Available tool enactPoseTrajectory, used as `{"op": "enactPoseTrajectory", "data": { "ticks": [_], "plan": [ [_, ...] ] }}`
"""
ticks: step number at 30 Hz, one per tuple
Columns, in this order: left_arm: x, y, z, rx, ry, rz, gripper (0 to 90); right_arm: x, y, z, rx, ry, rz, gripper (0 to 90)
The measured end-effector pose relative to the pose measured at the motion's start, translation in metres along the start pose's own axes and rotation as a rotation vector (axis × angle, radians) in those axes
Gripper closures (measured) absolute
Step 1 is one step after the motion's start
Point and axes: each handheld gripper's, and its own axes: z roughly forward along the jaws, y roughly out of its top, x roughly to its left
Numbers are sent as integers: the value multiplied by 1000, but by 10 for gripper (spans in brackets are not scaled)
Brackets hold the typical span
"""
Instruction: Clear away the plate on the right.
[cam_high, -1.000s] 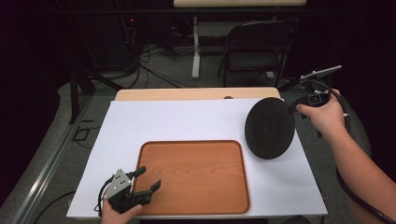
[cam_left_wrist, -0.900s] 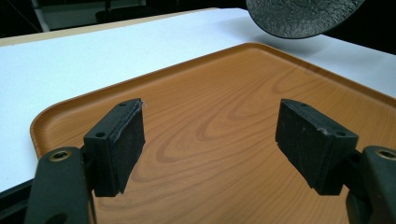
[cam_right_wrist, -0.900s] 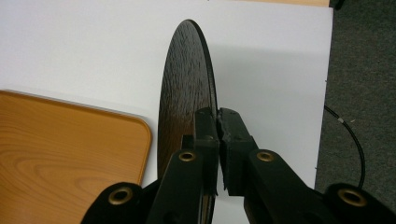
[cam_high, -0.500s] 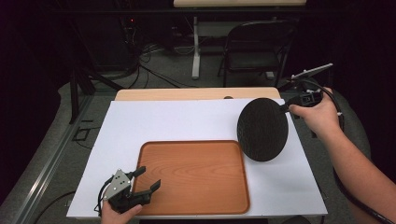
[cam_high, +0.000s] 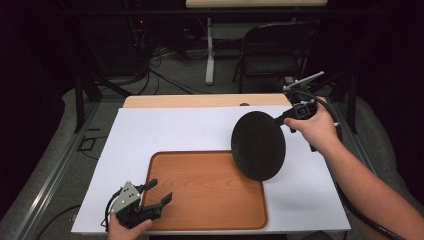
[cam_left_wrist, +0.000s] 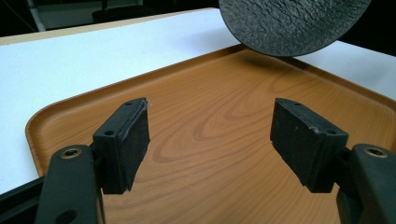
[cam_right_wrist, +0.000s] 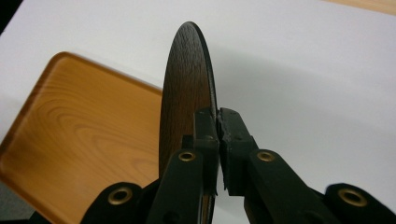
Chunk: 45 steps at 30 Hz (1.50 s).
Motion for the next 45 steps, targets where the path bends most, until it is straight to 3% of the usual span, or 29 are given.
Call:
{"op": "enactPoseTrajectory", "data": {
  "ticks": [6, 7, 15, 18, 25, 39, 45],
  "plan": [
    [1, 0, -1, -11, -2, -1, 299, 22, 2, 14, 17, 55, -37, 866],
    [1, 0, -1, -13, -5, -2, 302, 33, 2, 20, 21, 75, -59, 866],
    [2, 0, -3, -19, 9, 7, 263, 62, 3, 32, 38, 117, -120, 865],
    [1, 0, -4, -42, 11, 12, 240, 71, 2, 36, 41, 133, -135, 864],
    [0, 0, -3, -41, 45, 28, 188, 84, 1, 46, 54, 152, -152, 864],
    [-1, 0, -2, -28, 28, 29, 195, 108, -11, 69, 85, 225, -187, 861],
    [-1, 0, -1, -26, 27, 23, 198, 116, -14, 80, 86, 275, -165, 861]
  ]
}}
